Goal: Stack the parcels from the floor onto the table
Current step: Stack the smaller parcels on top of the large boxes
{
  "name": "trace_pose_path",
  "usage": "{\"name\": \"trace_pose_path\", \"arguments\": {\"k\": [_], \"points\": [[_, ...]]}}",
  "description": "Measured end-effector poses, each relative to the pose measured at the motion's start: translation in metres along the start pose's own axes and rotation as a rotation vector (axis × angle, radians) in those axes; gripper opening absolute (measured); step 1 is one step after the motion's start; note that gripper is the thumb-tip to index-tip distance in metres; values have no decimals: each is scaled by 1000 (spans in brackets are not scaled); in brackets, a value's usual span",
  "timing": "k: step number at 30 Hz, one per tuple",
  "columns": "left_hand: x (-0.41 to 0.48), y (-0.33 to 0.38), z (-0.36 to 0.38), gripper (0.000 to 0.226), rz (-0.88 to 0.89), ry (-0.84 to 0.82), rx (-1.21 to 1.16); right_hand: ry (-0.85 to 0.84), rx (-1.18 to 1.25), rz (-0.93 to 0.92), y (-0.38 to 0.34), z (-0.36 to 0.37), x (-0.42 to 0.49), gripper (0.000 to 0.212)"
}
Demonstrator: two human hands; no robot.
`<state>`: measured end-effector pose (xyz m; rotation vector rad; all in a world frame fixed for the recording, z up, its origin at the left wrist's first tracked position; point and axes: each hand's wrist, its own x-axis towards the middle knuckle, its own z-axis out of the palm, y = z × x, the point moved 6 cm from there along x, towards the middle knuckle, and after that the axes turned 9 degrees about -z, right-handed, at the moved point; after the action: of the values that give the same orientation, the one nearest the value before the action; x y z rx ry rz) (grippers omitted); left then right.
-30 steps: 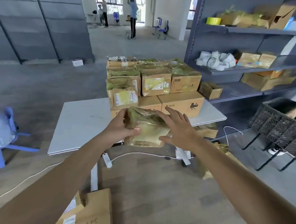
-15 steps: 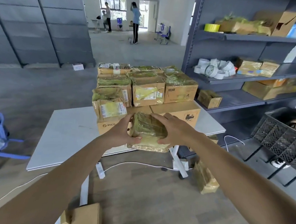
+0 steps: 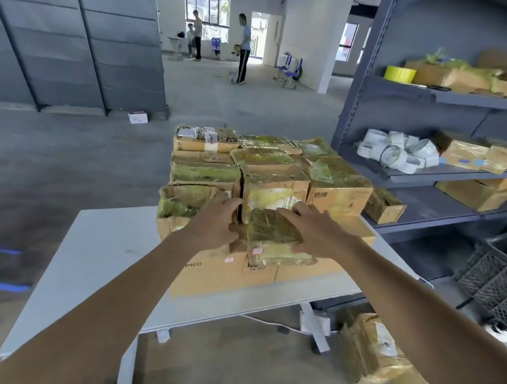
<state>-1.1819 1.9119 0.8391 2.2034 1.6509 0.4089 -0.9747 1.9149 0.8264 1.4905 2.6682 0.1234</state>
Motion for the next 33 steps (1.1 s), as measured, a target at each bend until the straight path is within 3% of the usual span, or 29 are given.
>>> {"name": "trace_pose_path", "arguments": {"k": [4,10,24,29,33], "points": [[22,-19,10,81,-86,82,177,-4,-20,-18,12,8,32,89],[36,-49,31,82,-241,-13,393,18,-14,-90,20,16,76,89],[41,-50,39,69,-271,98,482,-3,59,-262,18,49,113,73],[45,-43,37,62,-283,93,518,74,64,-262,20,43,104,75],[50,-37,38,55,-300,111,527,304,135,-173,38,32,82,63]]}}
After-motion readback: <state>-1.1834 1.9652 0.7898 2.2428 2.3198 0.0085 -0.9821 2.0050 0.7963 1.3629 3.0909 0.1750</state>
